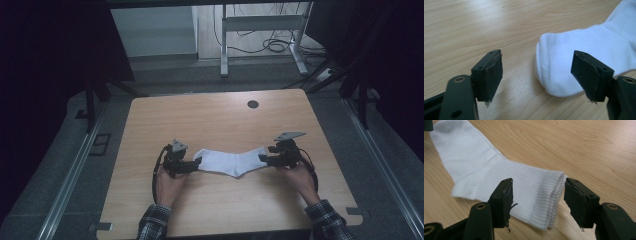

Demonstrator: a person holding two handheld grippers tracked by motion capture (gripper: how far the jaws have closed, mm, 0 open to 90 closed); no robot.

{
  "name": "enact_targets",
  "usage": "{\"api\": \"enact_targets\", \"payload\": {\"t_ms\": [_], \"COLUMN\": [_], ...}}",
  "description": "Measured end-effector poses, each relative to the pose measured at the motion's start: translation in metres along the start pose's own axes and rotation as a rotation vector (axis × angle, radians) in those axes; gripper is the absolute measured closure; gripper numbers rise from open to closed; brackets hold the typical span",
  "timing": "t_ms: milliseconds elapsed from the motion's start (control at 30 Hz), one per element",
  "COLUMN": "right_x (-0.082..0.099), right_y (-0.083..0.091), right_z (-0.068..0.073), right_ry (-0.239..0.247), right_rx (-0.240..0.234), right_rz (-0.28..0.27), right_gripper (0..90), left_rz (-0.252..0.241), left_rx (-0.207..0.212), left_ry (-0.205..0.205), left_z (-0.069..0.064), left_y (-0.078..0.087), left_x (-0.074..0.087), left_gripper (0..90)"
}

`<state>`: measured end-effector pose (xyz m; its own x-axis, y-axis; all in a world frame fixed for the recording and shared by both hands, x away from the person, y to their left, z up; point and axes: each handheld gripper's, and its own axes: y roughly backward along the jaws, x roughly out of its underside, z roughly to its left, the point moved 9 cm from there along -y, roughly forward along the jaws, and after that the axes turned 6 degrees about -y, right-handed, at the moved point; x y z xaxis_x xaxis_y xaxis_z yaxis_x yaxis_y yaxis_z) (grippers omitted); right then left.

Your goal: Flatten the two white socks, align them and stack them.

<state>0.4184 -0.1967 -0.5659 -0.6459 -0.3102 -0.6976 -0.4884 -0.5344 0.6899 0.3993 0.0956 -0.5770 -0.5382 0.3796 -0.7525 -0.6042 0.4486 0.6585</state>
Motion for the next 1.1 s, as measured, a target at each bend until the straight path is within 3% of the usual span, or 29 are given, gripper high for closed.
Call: {"api": "enact_targets", "payload": {"t_ms": [200, 400, 767, 1100], "right_x": [-0.001, -0.001, 0.008, 0.022], "right_y": [0.013, 0.024, 0.043, 0.059], "right_z": [0.008, 0.017, 0.026, 0.026], "right_ry": [0.012, 0.043, 0.079, 0.089], "right_rx": [-0.036, -0.041, -0.029, -0.014], "right_rz": [-0.008, -0.024, -0.024, -0.031], "right_gripper": [33.7, 25.9, 16.9, 14.6], "left_rz": [-0.002, 0.004, -0.006, -0.023], "left_rx": [0.019, 0.021, 0.022, 0.029], "left_ry": [-0.020, -0.047, -0.073, -0.086], "left_z": [-0.007, -0.012, -0.018, -0.025], "left_y": [0.013, 0.026, 0.049, 0.068], "left_x": [-0.002, -0.001, 0.009, 0.023], "left_gripper": [19.1, 14.7, 12.9, 12.1]}}
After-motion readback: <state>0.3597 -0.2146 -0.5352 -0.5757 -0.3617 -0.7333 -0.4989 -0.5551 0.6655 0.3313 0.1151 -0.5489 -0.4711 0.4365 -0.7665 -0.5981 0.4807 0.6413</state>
